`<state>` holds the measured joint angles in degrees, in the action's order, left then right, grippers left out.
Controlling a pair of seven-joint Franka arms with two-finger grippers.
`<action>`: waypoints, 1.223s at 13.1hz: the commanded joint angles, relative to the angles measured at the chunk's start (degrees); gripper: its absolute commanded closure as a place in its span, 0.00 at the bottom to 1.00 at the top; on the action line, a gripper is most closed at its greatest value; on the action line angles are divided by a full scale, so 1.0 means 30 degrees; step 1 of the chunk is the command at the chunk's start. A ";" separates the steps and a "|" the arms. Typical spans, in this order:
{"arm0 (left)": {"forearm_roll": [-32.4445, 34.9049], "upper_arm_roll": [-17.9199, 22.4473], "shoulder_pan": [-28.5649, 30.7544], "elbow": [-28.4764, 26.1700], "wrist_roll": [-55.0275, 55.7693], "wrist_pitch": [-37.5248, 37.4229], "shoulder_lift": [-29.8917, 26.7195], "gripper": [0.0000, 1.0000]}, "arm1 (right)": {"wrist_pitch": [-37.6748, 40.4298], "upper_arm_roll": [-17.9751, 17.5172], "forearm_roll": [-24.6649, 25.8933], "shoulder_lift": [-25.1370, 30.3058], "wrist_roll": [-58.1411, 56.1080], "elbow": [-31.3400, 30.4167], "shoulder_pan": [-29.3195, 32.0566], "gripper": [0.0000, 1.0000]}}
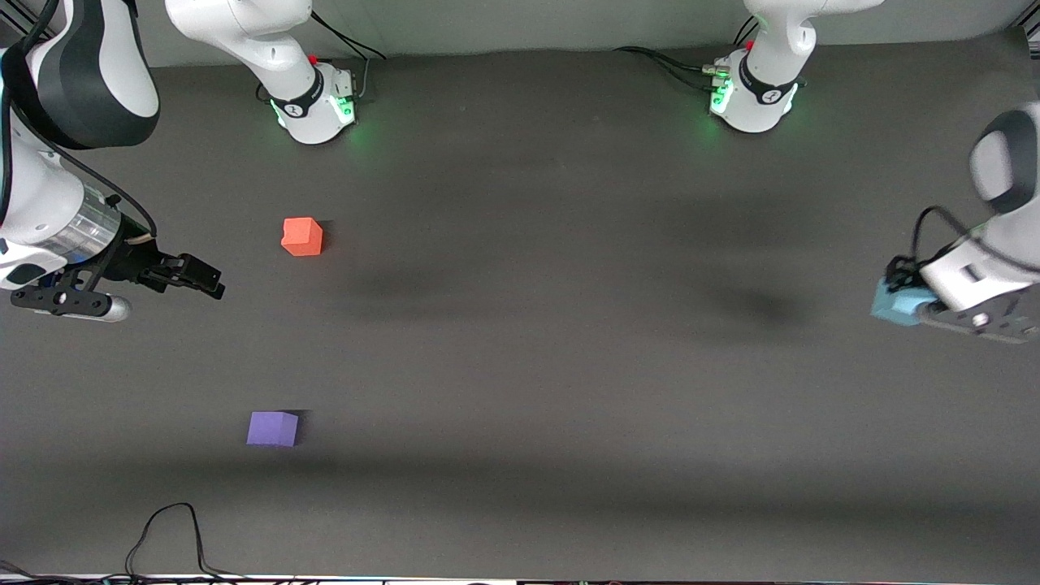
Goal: Place blue block between orange and purple blocks
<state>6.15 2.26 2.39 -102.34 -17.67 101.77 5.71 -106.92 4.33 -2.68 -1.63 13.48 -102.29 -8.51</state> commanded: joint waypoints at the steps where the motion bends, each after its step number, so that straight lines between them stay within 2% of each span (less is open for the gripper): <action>1: -0.1515 0.0038 -0.0357 0.3110 0.1487 -0.2776 0.0557 0.73 | 0.0043 -0.0681 -0.0219 -0.0128 0.1975 0.0697 -0.0357 0.00; 3: -0.1903 -0.1039 -0.1494 0.3816 0.4964 -0.3568 0.0528 0.72 | 0.0043 -0.1005 -0.0073 -0.0420 0.2246 0.1107 -0.0387 0.00; 5: -0.1991 -0.2824 -0.3308 0.4082 0.9937 -0.3428 0.0818 0.72 | 0.0043 -0.1034 -0.0043 -0.0481 0.2159 0.1226 -0.0387 0.00; 7: -0.1876 -0.4699 -0.5619 0.4547 1.5065 -0.2844 0.2421 0.72 | 0.0043 -0.1034 -0.0043 -0.0655 0.2129 0.1226 -0.0387 0.00; 8: -0.1730 -0.5114 -0.6937 0.5276 1.7469 -0.1912 0.3592 0.72 | 0.0043 -0.1034 -0.0014 -0.0744 0.2071 0.1255 -0.0387 0.00; 11: -0.1027 -0.5118 -1.1829 0.6891 2.2809 0.1192 0.7779 0.72 | 0.0014 -0.1063 -0.0043 -0.1386 0.2099 0.1838 -0.0416 0.00; 14: -0.0616 -0.5089 -1.4648 0.7041 2.5660 0.4124 1.1006 0.72 | 0.0014 -0.1648 -0.0072 -0.2148 0.2276 0.2572 -0.0416 0.00; 16: 0.0288 -0.5001 -1.5620 0.7041 2.6951 0.5417 1.2649 0.71 | 0.0043 -0.1796 -0.0160 -0.2734 0.2305 0.3011 -0.0416 0.00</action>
<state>4.43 -13.89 -42.13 -84.71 59.69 116.95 38.82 -107.00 -0.60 -2.67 -7.10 19.04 -96.42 -9.70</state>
